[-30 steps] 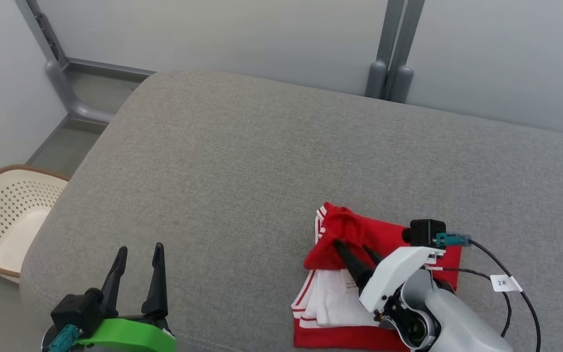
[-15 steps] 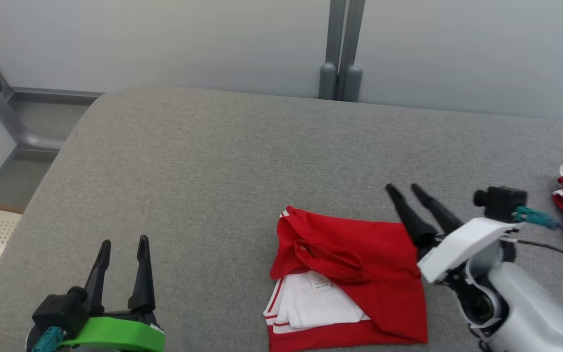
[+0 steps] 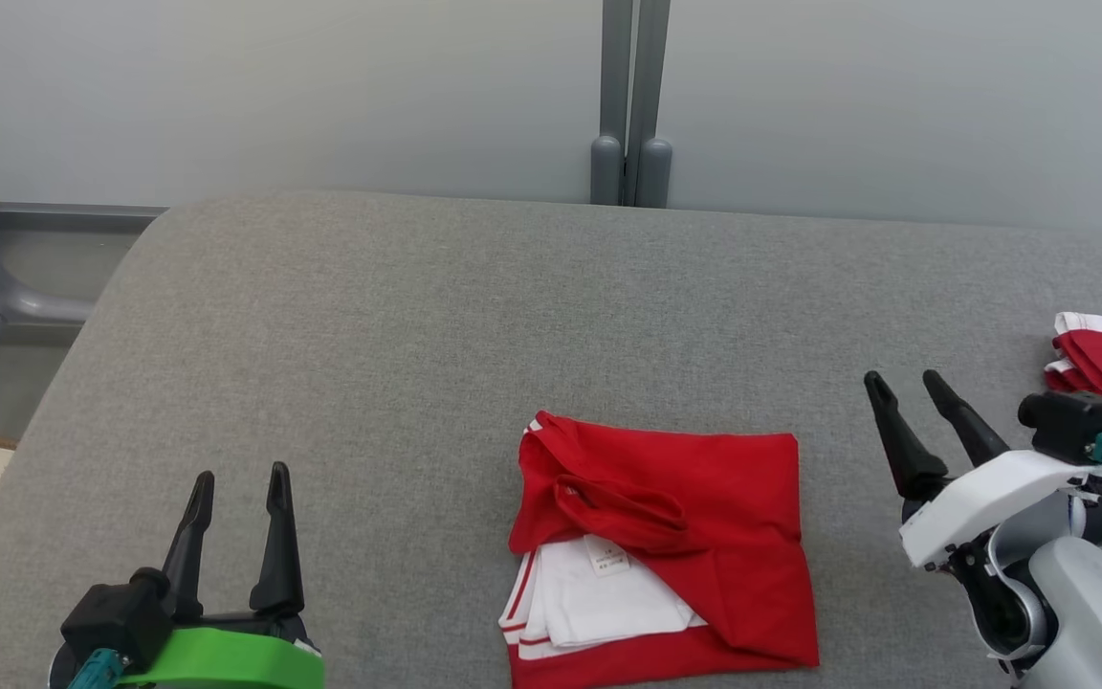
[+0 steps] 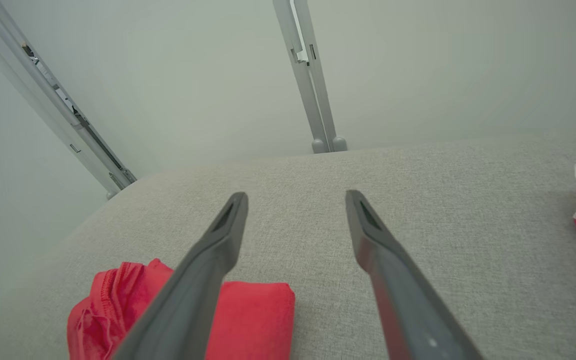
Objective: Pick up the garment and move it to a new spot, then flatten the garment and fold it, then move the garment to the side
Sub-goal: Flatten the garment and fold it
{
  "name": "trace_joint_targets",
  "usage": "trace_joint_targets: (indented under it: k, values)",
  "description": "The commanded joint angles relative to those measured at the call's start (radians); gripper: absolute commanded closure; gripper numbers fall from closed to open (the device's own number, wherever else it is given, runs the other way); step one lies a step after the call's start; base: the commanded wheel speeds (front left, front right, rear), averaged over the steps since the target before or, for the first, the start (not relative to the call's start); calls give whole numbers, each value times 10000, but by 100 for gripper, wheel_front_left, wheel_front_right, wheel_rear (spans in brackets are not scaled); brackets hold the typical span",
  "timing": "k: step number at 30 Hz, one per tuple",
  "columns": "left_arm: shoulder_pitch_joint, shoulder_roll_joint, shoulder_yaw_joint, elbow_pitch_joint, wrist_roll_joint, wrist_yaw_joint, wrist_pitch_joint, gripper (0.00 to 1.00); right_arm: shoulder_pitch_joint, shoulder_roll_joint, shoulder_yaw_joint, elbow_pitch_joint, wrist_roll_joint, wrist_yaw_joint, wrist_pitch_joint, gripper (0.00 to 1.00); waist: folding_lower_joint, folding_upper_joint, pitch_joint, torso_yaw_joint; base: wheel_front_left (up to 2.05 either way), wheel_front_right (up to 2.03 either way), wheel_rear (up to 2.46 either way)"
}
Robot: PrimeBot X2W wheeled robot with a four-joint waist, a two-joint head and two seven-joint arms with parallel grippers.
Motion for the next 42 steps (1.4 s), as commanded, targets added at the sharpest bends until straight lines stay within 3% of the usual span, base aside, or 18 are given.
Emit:
trace_joint_targets:
  k: [1, 2, 3, 4, 9, 19, 31, 36, 42]
  values:
    - [28, -11, -12, 34, 156, -22, -27, 0, 65, 69, 53, 57, -159, 5, 77, 0, 0, 0, 8, 63, 0, 0, 0]
    - [10, -17, -27, 46, 160, -27, -28, 0, 42, 154, 125, 102, -212, 5, 169, 7, 0, 0, 21, 110, 0, 0, 0]
    - [-5, -19, -35, 60, 158, -32, -28, 0, -2, 220, 234, 144, -306, 5, 278, 61, 0, 0, 27, 147, 0, 0, 0]
    - [-23, -25, -45, 81, 153, -34, -28, 0, -70, 321, 451, 222, -305, 5, 526, 100, 0, 0, 40, 199, 0, 0, 0]
    - [-208, -45, -165, 208, 107, -58, -28, 0, -397, 573, 1449, 1158, -311, 5, 1700, 100, 0, 0, 93, 604, 0, 0, 0]
    - [-377, -24, -216, 414, 57, -65, -28, 0, -997, 1225, 2752, 2670, 840, 5, 1949, 100, 0, 0, 313, 1505, 0, 0, 0]
    - [-325, -24, -120, 509, 24, -77, -28, 0, -754, 2121, 5395, 1196, 2686, 5, 2169, 100, 0, 0, 281, 1543, 0, 0, 0]
    - [-331, -27, -44, 419, 75, -77, -27, 0, -1113, 1835, 5947, 253, 3382, 5, 1576, 100, 0, 0, 240, 1227, 0, 0, 0]
    - [-220, -49, 30, 312, 136, -81, -28, 0, -1475, 785, 5874, -413, 3454, 5, 504, 100, 0, 0, 148, 740, 0, 0, 0]
